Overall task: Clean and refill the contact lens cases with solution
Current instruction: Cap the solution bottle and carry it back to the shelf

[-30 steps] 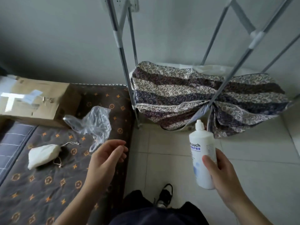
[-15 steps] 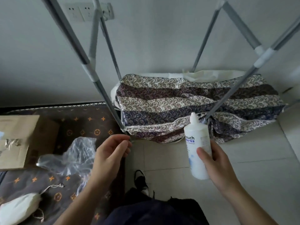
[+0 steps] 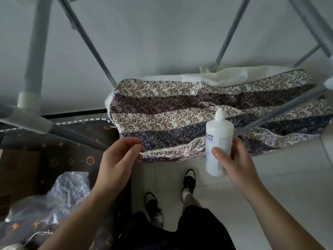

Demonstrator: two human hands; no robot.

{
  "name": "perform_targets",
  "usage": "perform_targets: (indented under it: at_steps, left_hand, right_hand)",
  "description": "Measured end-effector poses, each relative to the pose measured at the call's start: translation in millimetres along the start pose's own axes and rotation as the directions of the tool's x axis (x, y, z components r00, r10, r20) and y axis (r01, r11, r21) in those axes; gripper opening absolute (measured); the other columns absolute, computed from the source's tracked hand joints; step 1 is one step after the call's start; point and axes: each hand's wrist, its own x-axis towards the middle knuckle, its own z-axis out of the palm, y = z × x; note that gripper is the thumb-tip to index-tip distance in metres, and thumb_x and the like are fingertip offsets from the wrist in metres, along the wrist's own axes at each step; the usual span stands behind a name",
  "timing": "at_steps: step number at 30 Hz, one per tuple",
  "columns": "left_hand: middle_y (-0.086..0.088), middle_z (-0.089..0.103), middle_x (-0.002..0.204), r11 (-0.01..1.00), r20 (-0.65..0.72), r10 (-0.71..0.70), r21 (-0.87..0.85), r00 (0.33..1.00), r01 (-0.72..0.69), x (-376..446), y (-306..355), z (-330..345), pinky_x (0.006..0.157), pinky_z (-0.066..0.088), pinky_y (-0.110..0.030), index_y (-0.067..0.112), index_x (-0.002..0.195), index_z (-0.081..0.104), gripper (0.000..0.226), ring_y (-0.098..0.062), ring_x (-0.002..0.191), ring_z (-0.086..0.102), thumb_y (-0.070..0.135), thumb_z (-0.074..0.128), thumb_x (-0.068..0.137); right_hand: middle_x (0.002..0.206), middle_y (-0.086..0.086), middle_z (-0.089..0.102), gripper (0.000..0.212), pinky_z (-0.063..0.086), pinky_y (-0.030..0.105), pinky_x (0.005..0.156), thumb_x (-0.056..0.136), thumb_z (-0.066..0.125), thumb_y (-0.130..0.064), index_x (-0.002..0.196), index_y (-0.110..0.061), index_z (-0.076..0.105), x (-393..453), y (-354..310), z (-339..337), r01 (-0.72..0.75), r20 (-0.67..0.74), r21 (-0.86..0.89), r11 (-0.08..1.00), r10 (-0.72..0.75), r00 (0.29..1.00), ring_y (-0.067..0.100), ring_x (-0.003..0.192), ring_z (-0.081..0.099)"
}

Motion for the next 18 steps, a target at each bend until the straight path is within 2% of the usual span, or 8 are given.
perform_targets:
  at_steps: [6, 9, 12, 15, 18]
  left_hand:
    - [-0.006, 0.075, 0.089, 0.996, -0.087, -0.082, -0.036, 0.993, 0.079, 62.7, -32.6, 46.2, 0.069, 0.055, -0.023, 0.028, 0.099, 0.074, 0.022, -0.016, 0.076, 0.067, 0.041, 0.064, 0.085]
    - [-0.005, 0.074, 0.087, 0.994, -0.126, -0.097, -0.07, 0.987, 0.089, 90.0, -52.6, 65.9, 0.069, 0.053, -0.021, 0.027, 0.098, 0.074, 0.02, -0.015, 0.075, 0.066, 0.038, 0.064, 0.085]
    - [-0.005, 0.073, 0.084, 0.988, -0.177, -0.119, -0.118, 0.977, 0.099, 111.1, -74.2, 82.2, 0.067, 0.053, -0.02, 0.024, 0.096, 0.074, 0.014, -0.013, 0.073, 0.065, 0.029, 0.065, 0.087]
    - [-0.006, 0.074, 0.086, 0.986, -0.2, -0.139, -0.124, 0.97, 0.116, 123.4, -93.8, 94.1, 0.068, 0.054, -0.02, 0.026, 0.095, 0.075, 0.017, -0.015, 0.074, 0.065, 0.035, 0.065, 0.084]
    - [-0.006, 0.074, 0.087, 0.984, -0.221, -0.165, -0.106, 0.961, 0.144, 131.4, -111.2, 99.2, 0.068, 0.055, -0.019, 0.029, 0.096, 0.076, 0.013, -0.014, 0.075, 0.066, 0.03, 0.065, 0.087]
  right_hand:
    - [0.113, -0.022, 0.067, 0.064, 0.057, 0.02, 0.072, 0.062, 0.085, -0.051, 0.118, -0.053, 0.053, 144.0, 21.0, -5.8, 0.007, 0.04, -0.106, 0.994, -0.003, 0.999, 0.0, 0.102, 0.067]
    - [0.119, -0.016, 0.064, 0.073, 0.054, 0.02, 0.073, 0.063, 0.084, -0.045, 0.128, -0.044, 0.051, 213.5, 41.4, -2.0, 0.045, 0.032, -0.211, 0.976, -0.04, 0.999, -0.003, 0.103, 0.062]
    - [0.114, -0.022, 0.059, 0.073, 0.045, 0.004, 0.063, 0.064, 0.084, -0.04, 0.129, -0.043, 0.049, 273.9, 68.9, 5.1, 0.045, -0.003, -0.271, 0.961, -0.048, 0.999, -0.019, 0.09, 0.058]
    - [0.115, -0.02, 0.055, 0.078, 0.034, 0.01, 0.066, 0.068, 0.086, -0.034, 0.134, -0.041, 0.046, 327.7, 97.1, 14.7, -0.016, -0.057, -0.312, 0.95, -0.002, 0.998, -0.009, 0.092, 0.054]
    - [0.12, -0.012, 0.054, 0.079, 0.035, 0.013, 0.068, 0.069, 0.087, -0.028, 0.136, -0.033, 0.047, 369.7, 125.0, 24.5, -0.023, -0.082, -0.349, 0.937, -0.006, 0.997, 0.01, 0.104, 0.054]
